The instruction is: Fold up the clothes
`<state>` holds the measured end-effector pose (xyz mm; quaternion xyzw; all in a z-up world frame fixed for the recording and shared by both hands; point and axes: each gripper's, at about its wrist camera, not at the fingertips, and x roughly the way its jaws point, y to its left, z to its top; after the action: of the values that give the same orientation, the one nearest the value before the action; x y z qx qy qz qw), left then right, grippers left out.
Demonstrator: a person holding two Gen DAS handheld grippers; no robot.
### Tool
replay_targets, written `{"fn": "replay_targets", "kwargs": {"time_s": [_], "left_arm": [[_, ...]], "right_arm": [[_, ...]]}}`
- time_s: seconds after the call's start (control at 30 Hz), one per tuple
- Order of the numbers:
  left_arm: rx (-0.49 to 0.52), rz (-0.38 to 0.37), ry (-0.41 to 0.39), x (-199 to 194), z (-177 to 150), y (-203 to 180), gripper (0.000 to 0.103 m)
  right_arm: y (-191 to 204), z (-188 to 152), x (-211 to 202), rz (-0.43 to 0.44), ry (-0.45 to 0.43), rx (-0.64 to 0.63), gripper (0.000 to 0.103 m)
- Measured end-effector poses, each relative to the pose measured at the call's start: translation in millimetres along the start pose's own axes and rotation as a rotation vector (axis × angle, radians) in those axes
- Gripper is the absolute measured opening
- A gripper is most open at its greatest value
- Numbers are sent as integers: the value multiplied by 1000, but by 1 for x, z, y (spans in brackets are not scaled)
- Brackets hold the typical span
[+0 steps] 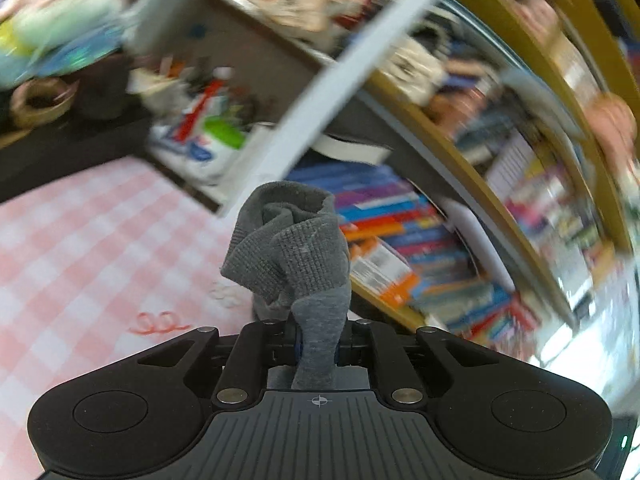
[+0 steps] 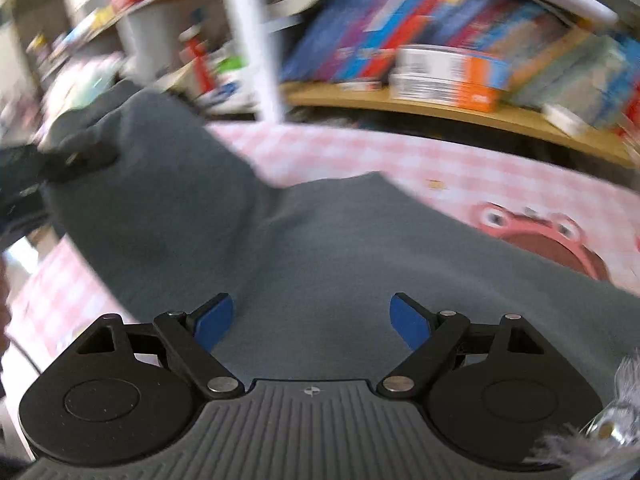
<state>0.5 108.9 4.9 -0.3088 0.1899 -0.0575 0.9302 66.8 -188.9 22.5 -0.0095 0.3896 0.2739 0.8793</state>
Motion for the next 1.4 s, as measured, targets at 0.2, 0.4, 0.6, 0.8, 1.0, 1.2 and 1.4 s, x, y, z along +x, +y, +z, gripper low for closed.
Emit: {"fn": "replay_targets", "kwargs": {"time_s": [0.2,0.4,0.6,0.8,1.0,1.2,1.4], "left_arm": [[97,-34,79,17,-11,-42,12],[153,-73,186,40,-32,-72,14],[215,-117,357,70,-60,-92,40],[219,-243,475,71,-68,-94,56],[182,-258,243,25,-30,-68,39],[90,-108,351,23,-40,-22,7],[84,-76,398,25,-51,-9,0]], "right_arm": [[-41,-11,-26,-64,-43,210,85],[-62,-18,-41,-101,-93,321,85],[-71,-18,-46,-113,-137,366,85],[-80,-21,-39,-79,-94,441,85],[-86,-25,-24,55,-8,581,85],[-85,-25,5,160,90,684,73],[-80,-20,-7,169,15,658,9]]}}
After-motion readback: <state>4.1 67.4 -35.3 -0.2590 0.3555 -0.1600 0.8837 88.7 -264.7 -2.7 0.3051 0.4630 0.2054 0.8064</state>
